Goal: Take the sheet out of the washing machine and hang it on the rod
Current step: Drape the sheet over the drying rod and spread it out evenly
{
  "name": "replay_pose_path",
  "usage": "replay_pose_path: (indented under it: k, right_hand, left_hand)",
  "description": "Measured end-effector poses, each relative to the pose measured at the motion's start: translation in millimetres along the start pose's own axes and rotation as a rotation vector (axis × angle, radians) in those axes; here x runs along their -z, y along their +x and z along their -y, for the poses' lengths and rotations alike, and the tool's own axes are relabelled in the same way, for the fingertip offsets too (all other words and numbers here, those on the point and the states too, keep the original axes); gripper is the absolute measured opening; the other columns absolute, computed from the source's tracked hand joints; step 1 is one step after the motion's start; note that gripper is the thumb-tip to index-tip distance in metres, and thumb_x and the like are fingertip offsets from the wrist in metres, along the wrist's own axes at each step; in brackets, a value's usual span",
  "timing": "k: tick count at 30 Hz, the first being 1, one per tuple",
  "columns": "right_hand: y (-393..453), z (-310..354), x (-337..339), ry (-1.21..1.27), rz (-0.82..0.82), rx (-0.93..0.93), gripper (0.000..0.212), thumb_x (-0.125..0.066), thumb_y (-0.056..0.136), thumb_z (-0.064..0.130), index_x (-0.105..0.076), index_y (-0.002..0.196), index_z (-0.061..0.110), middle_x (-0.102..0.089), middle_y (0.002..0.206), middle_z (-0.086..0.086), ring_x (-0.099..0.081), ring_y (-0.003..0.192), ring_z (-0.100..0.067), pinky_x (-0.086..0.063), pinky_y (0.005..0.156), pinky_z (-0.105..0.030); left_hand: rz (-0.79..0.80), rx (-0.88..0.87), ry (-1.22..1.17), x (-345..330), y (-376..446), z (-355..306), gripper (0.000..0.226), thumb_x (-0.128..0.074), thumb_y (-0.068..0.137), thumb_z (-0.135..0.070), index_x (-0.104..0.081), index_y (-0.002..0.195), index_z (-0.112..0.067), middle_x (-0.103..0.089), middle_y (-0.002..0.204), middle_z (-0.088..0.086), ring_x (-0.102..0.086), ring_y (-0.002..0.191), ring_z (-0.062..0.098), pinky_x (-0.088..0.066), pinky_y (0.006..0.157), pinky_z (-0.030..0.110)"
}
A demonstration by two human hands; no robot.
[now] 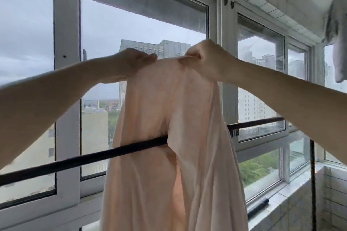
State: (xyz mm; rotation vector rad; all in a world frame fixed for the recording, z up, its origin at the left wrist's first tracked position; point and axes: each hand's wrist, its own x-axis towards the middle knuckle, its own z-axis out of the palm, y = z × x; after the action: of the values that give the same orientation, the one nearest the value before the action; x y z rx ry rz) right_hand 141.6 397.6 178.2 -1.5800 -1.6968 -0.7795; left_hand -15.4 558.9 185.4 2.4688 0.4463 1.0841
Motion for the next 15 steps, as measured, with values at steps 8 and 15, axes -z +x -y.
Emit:
replay_pose_path:
  k: [8, 15]
  right_hand:
    - [-10, -70, -25, 0.238, 0.125, -0.309, 0.043, -0.066, 0.086, 0.043, -0.058, 0.058, 0.012, -0.048, 0.055, -0.001, -0.046, 0.051, -0.013, -0.034, 0.044, -0.018]
    - [-87, -104, -86, -0.189, 0.187, -0.258, 0.03, -0.071, 0.084, 0.031, -0.054, 0.105, 0.019, -0.051, 0.093, 0.004, -0.052, 0.08, -0.013, -0.047, 0.074, -0.028]
  left_hand:
    - [-0.053, -0.115, 0.368, -41, 19, 21, 0.038, -0.084, 0.068, -0.033, -0.064, 0.092, -0.012, -0.061, 0.086, 0.001, -0.057, 0.077, 0.015, -0.043, 0.059, 0.022]
    - [0.341, 0.204, 0.495, -87, -2, 72, 0.014, -0.075, 0.081, -0.023, -0.062, 0.081, -0.017, -0.067, 0.08, 0.002, -0.063, 0.078, 0.014, -0.048, 0.064, 0.023]
